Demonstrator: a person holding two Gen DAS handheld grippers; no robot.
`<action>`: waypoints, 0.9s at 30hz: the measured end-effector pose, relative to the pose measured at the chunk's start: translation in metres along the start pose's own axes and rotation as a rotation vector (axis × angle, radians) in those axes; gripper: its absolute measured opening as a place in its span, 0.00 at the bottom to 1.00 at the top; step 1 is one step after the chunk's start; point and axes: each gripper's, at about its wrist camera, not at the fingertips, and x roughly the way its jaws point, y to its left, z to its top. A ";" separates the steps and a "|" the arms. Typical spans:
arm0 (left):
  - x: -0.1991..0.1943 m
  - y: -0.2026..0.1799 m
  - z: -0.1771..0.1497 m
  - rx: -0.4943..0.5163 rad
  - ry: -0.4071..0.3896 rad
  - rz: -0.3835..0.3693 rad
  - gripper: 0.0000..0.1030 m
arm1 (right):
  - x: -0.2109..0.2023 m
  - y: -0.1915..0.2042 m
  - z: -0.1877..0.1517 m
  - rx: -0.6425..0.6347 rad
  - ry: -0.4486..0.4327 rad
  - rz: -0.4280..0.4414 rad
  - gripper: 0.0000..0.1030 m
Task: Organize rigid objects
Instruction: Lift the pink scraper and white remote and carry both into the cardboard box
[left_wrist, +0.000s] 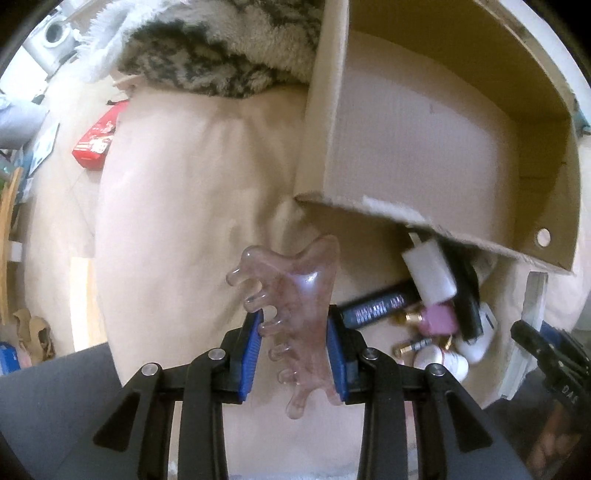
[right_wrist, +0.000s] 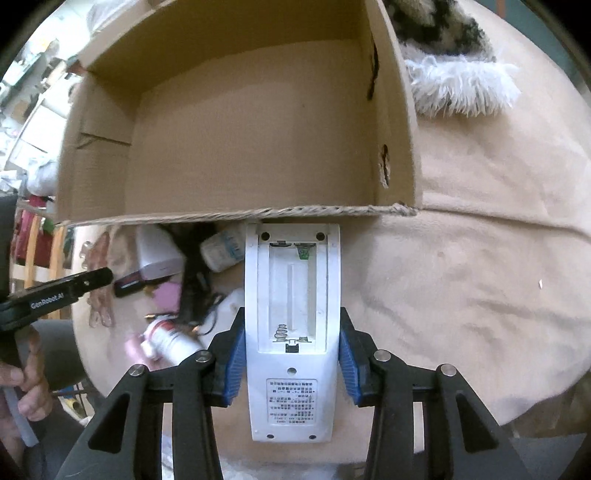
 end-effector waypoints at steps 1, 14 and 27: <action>-0.007 -0.006 -0.009 -0.003 0.000 -0.006 0.29 | -0.010 -0.011 0.000 0.001 -0.006 0.012 0.44; -0.085 -0.019 -0.046 0.022 -0.134 -0.034 0.29 | -0.053 -0.006 -0.041 -0.043 -0.096 0.100 0.44; -0.144 -0.063 0.028 0.098 -0.303 -0.038 0.29 | -0.092 0.028 0.010 -0.109 -0.238 0.099 0.44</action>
